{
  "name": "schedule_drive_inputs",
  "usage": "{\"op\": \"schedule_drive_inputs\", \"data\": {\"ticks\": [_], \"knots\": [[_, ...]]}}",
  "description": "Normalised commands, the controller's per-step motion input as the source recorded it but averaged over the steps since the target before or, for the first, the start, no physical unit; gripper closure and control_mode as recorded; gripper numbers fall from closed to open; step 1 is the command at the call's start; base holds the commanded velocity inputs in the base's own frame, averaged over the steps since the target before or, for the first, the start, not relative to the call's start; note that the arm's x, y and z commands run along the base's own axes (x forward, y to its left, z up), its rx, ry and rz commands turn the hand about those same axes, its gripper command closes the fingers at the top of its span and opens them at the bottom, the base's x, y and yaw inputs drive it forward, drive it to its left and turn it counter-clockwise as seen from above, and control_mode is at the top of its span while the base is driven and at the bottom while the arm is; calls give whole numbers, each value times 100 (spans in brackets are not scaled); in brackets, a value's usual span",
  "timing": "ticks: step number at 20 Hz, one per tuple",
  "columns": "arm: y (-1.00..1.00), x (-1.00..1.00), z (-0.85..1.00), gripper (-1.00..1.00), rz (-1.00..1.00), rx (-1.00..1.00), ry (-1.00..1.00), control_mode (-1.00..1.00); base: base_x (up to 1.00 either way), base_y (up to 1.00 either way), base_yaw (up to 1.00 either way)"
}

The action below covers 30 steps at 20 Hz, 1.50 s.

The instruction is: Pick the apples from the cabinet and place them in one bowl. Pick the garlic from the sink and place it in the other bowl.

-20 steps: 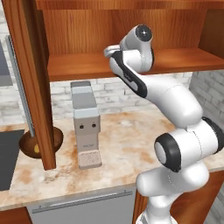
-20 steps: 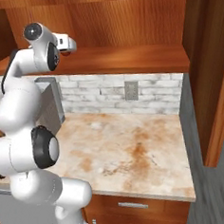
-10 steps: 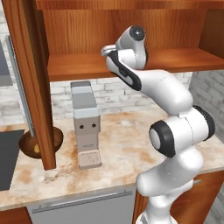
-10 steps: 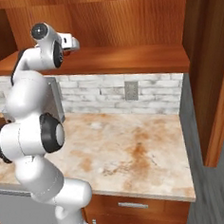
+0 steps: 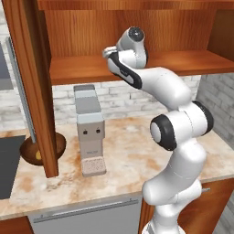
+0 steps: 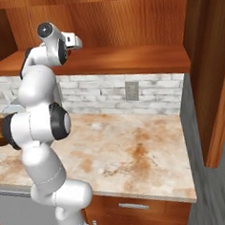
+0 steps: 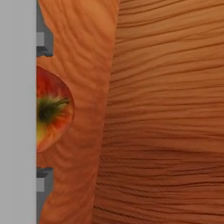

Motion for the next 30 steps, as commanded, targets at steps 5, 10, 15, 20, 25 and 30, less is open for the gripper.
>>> {"op": "schedule_drive_inputs", "data": {"ticks": [5,10,15,20,25,30], "knots": [[16,20,-13,100,0,0,-1,-100,0,0,0],[6,0,-5,100,-2,0,-1,-100,0,0,0],[13,-8,-1,100,-2,-1,-8,-100,0,0,0],[7,-38,0,100,-6,-3,-14,-100,0,0,0],[0,-48,15,100,-7,1,-1,-100,0,0,0],[-6,-72,26,100,-5,7,3,-100,0,0,0]]}}
